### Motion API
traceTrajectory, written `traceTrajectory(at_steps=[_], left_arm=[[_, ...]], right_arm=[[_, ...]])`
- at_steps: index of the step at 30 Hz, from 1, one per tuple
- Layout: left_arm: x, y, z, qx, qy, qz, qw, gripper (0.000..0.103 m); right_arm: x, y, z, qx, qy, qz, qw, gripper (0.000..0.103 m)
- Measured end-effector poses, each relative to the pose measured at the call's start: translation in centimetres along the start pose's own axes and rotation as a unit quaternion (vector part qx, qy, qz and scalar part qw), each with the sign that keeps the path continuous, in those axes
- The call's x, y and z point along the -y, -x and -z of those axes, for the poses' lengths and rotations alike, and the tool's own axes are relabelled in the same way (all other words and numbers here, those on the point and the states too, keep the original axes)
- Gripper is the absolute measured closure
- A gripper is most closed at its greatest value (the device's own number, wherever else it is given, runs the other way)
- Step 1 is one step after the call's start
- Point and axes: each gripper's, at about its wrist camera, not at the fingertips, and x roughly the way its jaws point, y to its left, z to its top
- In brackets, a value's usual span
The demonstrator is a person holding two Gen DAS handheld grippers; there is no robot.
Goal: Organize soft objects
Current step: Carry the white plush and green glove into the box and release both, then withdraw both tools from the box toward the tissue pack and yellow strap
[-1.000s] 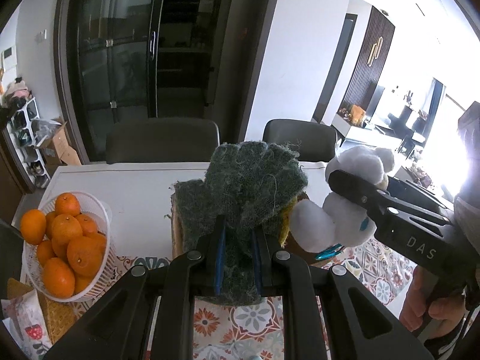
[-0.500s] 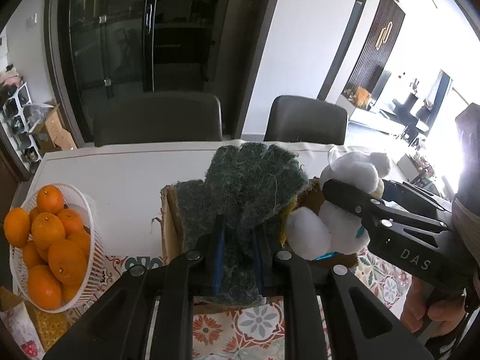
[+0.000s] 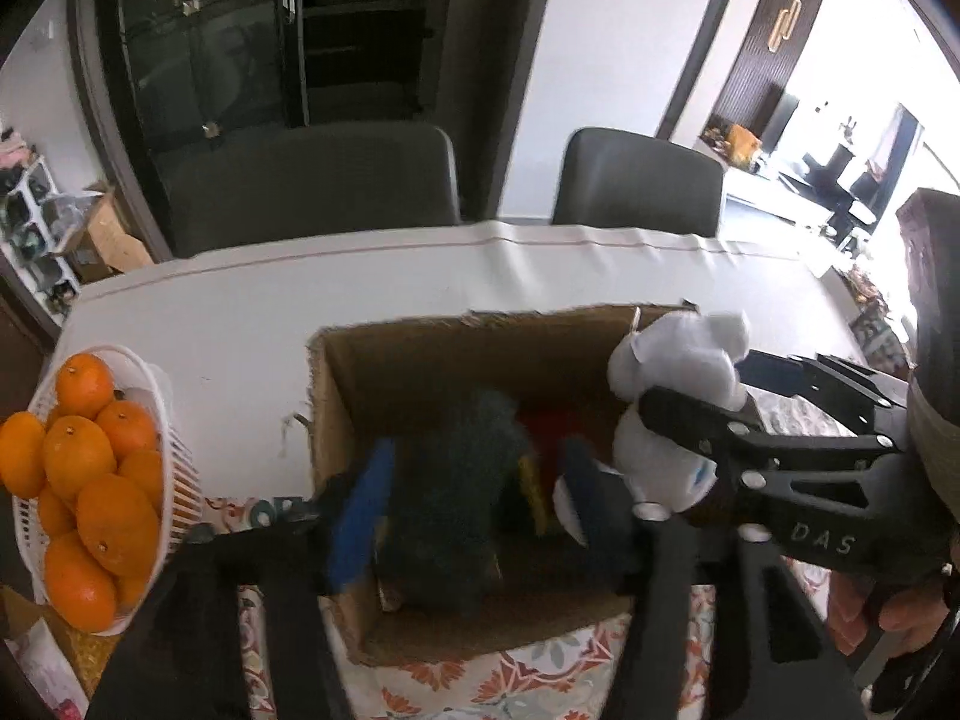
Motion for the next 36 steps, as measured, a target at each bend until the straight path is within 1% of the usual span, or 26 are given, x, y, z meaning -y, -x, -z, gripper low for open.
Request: traceTrajectory(at_steps=[2,4,6,9,12,16,18,23,30,36], left_arm=[[0.1,0.3,0.1,0.007,-0.003,-0.012,0.9999,0.036],[0.1,0.6,0.0,0.009,-0.005,-0.021,0.9997,0.034],[0.2,1.2,0.2,0.016,-0.009,-0.031,0.9993,0.029],[0.0,2.1,0.6,0.024,-0.012,-0.052,0.9983,0.028],[0.0,3.0,1.2,0.032,-0.016,-0.064,0.9973,0.026],[0.1,4.2,2.2,0.039,-0.017,-0.072,0.9965,0.025],[0.2,4.9,2.9,0.045,-0.019,-0.076,0.9959,0.023],[0.7,6.9,4.4,0.057,-0.022,-0.074,0.9954,0.022],[1.3,9.8,7.5,0.072,-0.027,-0.081,0.9938,0.017],[1.3,11.2,10.7,0.062,-0.016,-0.095,0.9934,0.016]], right_arm=[[0.1,0.1,0.0,0.004,-0.002,0.004,1.000,0.028],[0.2,0.5,0.0,0.010,-0.004,0.006,1.000,0.027],[0.1,0.9,0.0,0.016,-0.004,0.016,1.000,0.024],[-0.3,1.9,0.3,0.026,0.000,0.028,0.999,0.024],[-0.8,2.9,1.0,0.037,0.006,0.032,0.999,0.024],[-1.4,4.5,1.9,0.050,0.007,0.039,0.998,0.024],[-1.7,5.4,2.5,0.054,0.005,0.039,0.998,0.024],[-2.8,7.6,4.2,0.066,0.009,0.036,0.997,0.024],[-4.3,10.1,6.8,0.073,0.016,0.030,0.997,0.024],[-5.8,11.1,9.5,0.065,0.026,0.028,0.997,0.024]])
